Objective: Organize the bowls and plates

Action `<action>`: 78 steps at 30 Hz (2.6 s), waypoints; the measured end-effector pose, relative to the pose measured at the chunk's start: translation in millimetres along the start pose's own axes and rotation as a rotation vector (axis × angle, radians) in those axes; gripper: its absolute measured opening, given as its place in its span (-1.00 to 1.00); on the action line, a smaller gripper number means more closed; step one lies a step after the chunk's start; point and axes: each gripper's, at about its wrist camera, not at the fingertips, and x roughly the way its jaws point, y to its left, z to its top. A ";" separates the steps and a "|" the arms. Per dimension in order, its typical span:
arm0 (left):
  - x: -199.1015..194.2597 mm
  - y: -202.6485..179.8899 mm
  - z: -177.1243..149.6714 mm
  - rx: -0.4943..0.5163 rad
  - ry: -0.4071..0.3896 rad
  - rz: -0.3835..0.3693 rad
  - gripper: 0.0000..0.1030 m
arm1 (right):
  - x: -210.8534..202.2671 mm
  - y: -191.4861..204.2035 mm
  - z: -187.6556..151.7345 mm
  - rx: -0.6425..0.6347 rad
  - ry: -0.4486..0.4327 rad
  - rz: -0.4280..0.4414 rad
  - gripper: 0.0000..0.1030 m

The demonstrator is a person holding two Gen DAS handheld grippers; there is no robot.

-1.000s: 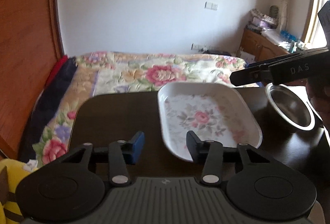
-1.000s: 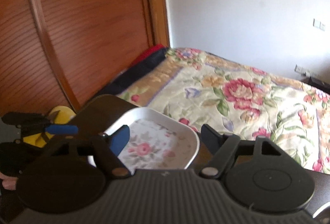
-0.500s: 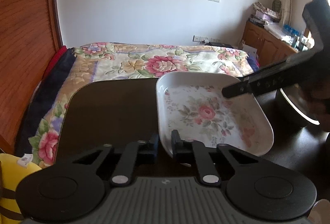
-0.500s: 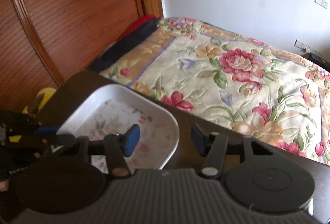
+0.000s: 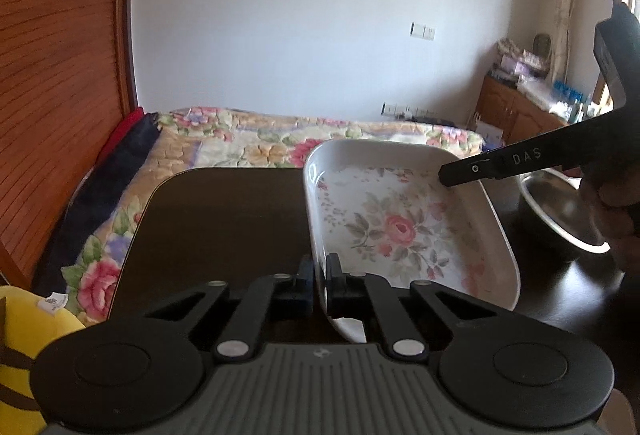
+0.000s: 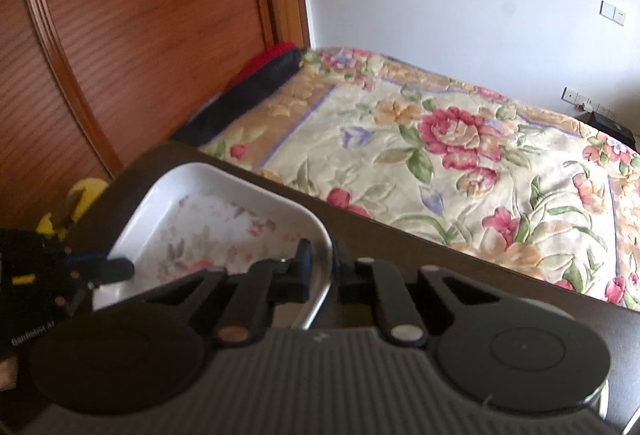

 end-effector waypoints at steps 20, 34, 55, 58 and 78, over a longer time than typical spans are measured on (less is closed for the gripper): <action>-93.3 -31.5 -3.9 0.016 -0.152 0.018 -0.64 | -88.3 22.2 -18.3 0.042 -0.199 0.029 -0.78; -156.5 -71.2 -39.5 0.064 -0.172 0.004 -0.64 | -136.8 37.1 -69.5 0.078 -0.233 0.021 -0.78; -162.2 -83.4 -94.6 0.058 -0.096 -0.024 -0.64 | -148.7 48.8 -154.5 0.143 -0.192 0.004 -0.79; -160.2 -83.3 -98.8 0.056 -0.090 -0.021 -0.64 | -146.8 48.5 -159.5 0.147 -0.189 0.005 -0.79; -136.2 -80.8 -108.2 0.032 -0.038 0.004 -0.62 | -127.1 55.6 -170.0 0.147 -0.176 -0.035 -0.79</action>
